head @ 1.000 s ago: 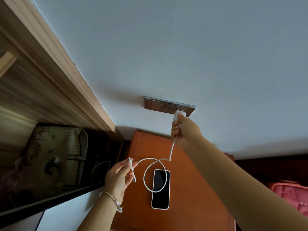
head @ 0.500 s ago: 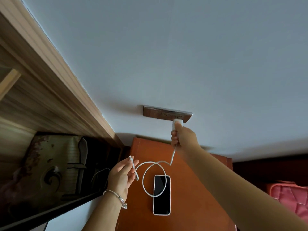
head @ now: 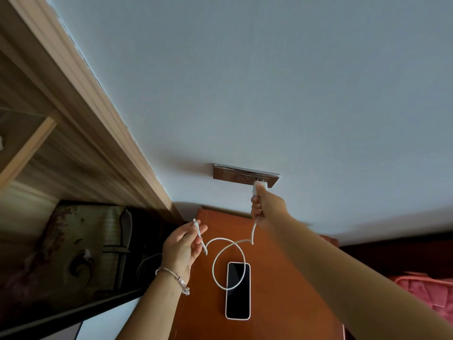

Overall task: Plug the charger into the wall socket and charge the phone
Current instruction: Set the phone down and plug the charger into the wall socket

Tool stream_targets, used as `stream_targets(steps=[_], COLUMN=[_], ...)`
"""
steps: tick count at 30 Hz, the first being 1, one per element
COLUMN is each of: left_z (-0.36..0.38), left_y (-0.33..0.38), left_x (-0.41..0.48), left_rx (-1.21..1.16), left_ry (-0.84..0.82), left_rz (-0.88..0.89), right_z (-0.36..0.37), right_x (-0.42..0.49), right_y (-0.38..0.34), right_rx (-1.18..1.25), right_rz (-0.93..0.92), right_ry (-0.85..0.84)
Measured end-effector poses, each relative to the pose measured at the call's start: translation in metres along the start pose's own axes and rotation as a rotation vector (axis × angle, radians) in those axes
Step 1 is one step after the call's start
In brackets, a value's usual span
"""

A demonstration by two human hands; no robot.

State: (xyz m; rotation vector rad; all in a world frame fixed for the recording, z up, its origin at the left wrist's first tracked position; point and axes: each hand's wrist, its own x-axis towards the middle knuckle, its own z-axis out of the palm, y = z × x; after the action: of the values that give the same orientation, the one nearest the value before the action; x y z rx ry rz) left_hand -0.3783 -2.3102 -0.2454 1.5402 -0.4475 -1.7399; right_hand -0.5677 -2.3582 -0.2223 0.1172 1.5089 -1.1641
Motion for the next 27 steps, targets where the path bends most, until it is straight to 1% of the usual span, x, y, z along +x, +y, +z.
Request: stream_targets(steps=[3,7,14,17,19,21,24,27], left_z=[0.0,-0.001,0.0,0.0,0.001,0.001,0.002,0.002], left_y=[0.003,0.002,-0.003,-0.007,-0.008,-0.009,-0.011,-0.013], left_x=[0.0,0.002,0.001,-0.003,-0.004,-0.003,-0.001,-0.001], left_rx=[-0.01,0.003,0.022,0.04,0.034,0.04,0.053,0.051], left_ry=[-0.011,-0.01,-0.011,-0.009,-0.004,-0.008,-0.017,-0.008], left_rz=[0.019,0.007,0.014,0.018,0.014,0.019,0.025,0.012], right_z=[0.009,0.004,0.005,-0.001,-0.011,-0.022,-0.029,-0.026], right_x=[0.002,0.003,0.004,0.004,0.005,0.008,0.01,0.01], right_y=[-0.012,-0.003,-0.001,-0.002,-0.005,-0.006,-0.002,0.005], right_rx=[0.06,0.07,0.092,0.048,-0.032,-0.102,-0.121,-0.034], right_rz=[0.069,0.025,0.008,0.0,-0.004,-0.023,-0.069,-0.094], right_ry=[0.038,0.021,0.014,-0.054,-0.137,-0.181,-0.182,-0.138])
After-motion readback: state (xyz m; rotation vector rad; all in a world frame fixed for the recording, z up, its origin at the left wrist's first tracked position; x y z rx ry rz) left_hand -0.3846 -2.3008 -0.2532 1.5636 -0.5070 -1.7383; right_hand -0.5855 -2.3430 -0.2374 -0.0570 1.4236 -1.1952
